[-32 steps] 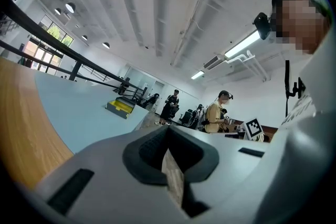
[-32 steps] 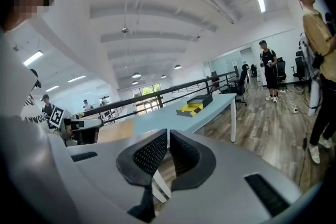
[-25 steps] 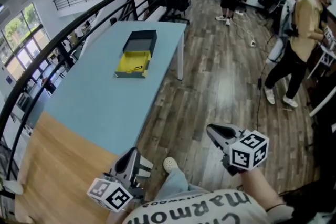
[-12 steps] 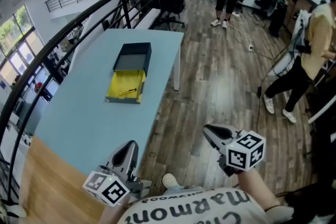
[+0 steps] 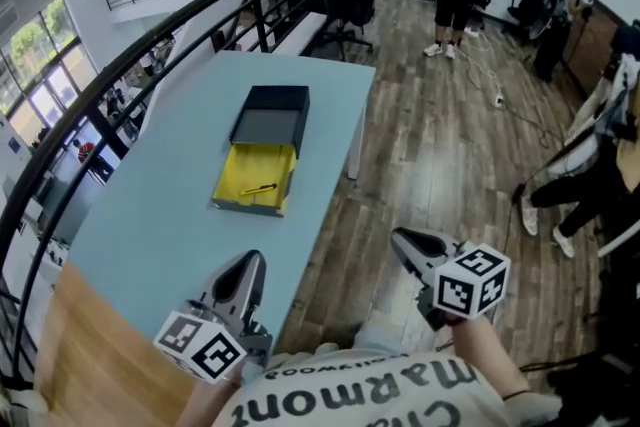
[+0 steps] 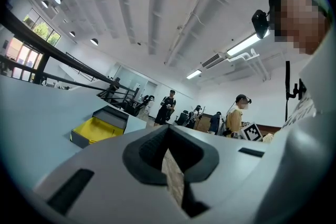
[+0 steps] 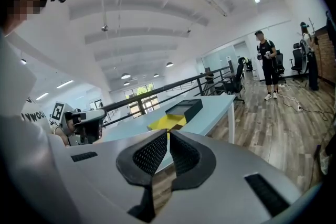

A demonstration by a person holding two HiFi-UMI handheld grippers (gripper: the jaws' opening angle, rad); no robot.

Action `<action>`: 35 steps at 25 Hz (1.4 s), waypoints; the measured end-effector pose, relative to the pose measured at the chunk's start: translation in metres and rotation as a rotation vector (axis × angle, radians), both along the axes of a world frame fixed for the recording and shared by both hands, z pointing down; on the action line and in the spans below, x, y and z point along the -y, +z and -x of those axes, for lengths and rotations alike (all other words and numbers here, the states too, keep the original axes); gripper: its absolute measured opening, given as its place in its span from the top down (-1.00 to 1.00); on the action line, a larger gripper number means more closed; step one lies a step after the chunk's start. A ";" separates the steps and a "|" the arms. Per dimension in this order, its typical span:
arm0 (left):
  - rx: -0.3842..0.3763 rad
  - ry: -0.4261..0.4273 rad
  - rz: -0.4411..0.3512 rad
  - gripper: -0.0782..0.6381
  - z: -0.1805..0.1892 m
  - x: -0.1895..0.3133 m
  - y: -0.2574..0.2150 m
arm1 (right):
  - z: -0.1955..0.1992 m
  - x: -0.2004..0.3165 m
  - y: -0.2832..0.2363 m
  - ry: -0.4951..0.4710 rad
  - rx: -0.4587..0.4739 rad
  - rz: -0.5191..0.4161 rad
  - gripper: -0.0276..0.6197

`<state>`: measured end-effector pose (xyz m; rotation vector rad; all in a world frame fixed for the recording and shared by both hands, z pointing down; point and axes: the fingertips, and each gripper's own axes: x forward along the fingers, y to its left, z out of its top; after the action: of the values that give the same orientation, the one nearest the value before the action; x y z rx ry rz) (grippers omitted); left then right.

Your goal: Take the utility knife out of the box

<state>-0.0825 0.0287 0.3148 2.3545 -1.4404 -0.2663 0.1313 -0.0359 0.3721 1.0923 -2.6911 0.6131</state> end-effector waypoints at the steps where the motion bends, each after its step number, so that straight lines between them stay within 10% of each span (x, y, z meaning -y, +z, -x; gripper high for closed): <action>1: -0.002 -0.003 0.005 0.78 0.001 0.003 0.002 | 0.003 0.004 0.001 -0.006 0.002 0.004 0.78; 13: -0.018 -0.124 0.033 0.78 0.028 0.054 0.002 | 0.045 0.078 -0.002 -0.149 0.013 0.042 0.78; 35: -0.109 -0.654 0.030 0.78 0.078 0.126 0.018 | 0.154 0.236 0.004 -0.675 -0.042 0.049 0.78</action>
<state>-0.1604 -0.0971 0.3326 1.7420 -2.0951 -0.5232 -0.0231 -0.2719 0.3758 0.1385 -2.7354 0.5078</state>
